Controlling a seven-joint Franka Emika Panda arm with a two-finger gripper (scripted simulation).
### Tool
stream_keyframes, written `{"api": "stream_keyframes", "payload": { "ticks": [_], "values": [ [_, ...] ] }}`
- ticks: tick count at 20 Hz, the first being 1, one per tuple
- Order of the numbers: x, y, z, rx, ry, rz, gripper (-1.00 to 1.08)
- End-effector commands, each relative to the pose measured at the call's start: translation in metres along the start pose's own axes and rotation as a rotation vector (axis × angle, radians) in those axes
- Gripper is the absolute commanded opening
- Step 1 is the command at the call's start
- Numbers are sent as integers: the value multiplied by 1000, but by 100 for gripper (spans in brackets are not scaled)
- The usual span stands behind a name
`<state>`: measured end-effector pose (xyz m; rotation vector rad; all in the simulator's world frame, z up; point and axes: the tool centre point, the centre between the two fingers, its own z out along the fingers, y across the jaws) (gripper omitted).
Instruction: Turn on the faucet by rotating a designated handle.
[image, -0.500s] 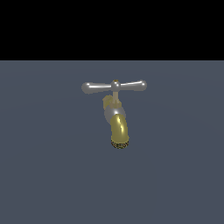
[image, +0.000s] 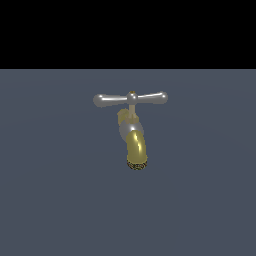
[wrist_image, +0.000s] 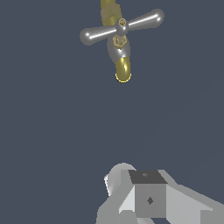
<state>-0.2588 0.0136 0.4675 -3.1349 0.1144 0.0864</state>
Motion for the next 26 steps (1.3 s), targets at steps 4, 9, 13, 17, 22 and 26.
{"api": "stream_keyframes", "payload": {
  "ticks": [4, 9, 13, 17, 22, 26],
  "values": [
    [8, -13, 12, 2, 2, 58, -100],
    [21, -30, 29, 5, 4, 141, -100],
    [36, -47, 46, 8, 7, 224, -100],
    [53, -62, 64, 12, 10, 310, -100],
    [77, -80, 86, 16, 13, 418, -100],
    [97, -93, 103, 20, 16, 504, -100]
  ]
}}
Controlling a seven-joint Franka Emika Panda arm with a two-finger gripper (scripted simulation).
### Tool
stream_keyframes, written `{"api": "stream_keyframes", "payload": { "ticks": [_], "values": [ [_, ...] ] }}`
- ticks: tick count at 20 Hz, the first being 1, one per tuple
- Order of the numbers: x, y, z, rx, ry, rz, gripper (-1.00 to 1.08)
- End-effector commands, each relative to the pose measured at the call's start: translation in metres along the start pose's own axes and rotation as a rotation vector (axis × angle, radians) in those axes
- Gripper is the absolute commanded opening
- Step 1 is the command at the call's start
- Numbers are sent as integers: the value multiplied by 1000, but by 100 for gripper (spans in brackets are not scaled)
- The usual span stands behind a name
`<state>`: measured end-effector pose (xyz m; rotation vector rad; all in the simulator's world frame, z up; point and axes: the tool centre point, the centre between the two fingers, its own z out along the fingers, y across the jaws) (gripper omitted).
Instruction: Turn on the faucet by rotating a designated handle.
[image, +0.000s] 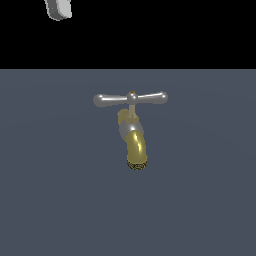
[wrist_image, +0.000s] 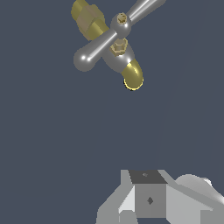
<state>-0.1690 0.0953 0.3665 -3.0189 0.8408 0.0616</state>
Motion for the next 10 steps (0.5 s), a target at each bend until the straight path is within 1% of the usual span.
{"api": "stream_keyframes", "payload": {
  "ticks": [1, 10],
  "values": [
    [8, -12, 11, 3, 2, 55, -100],
    [42, -51, 49, 11, 8, 241, -100]
  ]
}}
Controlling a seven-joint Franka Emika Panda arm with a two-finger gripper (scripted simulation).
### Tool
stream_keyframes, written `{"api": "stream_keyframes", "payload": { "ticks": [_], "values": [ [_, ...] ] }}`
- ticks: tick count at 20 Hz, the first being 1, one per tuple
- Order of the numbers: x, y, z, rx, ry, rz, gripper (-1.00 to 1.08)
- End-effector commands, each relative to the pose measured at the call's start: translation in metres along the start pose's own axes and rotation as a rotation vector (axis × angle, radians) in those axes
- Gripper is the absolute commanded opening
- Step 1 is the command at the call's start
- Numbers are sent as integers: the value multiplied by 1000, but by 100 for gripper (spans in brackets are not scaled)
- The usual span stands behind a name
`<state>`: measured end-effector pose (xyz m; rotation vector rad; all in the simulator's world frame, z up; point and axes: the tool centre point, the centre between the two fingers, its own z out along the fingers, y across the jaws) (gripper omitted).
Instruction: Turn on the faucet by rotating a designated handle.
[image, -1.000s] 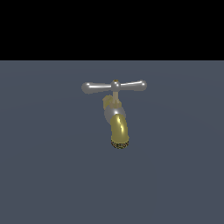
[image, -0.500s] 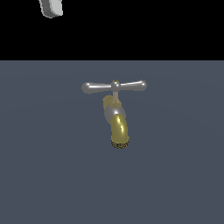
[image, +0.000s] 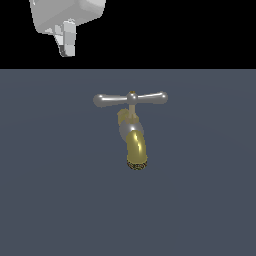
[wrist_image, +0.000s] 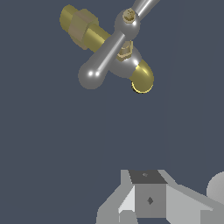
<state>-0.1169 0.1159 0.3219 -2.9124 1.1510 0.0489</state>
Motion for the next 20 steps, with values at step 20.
{"api": "stream_keyframes", "payload": {
  "ticks": [20],
  "values": [
    [87, -80, 86, 11, 21, 429, -100]
  ]
}}
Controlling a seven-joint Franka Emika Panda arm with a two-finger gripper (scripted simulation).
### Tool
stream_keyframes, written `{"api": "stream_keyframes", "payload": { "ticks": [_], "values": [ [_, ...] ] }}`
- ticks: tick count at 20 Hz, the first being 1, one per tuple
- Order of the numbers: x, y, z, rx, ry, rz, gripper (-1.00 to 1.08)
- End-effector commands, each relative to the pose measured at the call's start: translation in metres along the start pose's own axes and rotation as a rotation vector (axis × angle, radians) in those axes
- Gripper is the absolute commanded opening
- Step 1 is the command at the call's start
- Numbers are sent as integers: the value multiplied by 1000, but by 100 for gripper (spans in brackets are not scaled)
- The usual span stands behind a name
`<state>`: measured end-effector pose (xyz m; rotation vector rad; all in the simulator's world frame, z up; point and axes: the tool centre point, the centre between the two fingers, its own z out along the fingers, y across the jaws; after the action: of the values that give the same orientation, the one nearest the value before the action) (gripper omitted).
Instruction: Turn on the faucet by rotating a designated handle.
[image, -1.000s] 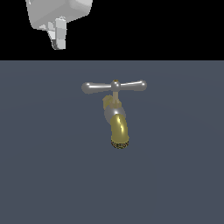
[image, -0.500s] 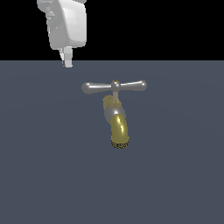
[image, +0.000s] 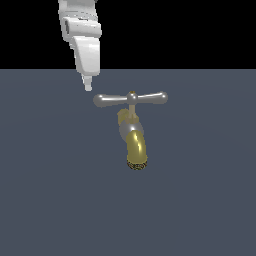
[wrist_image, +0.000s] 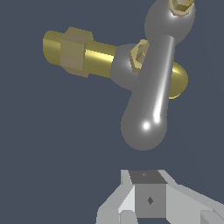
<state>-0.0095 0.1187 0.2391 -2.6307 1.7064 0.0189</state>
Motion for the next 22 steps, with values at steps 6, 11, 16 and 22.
{"api": "stream_keyframes", "payload": {
  "ticks": [6, 11, 16, 22],
  "values": [
    [23, -27, 25, 2, 9, 129, -100],
    [35, -39, 36, 2, 13, 185, -100],
    [41, -44, 40, 3, 14, 212, -100],
    [41, -44, 41, 3, 14, 214, -100]
  ]
}}
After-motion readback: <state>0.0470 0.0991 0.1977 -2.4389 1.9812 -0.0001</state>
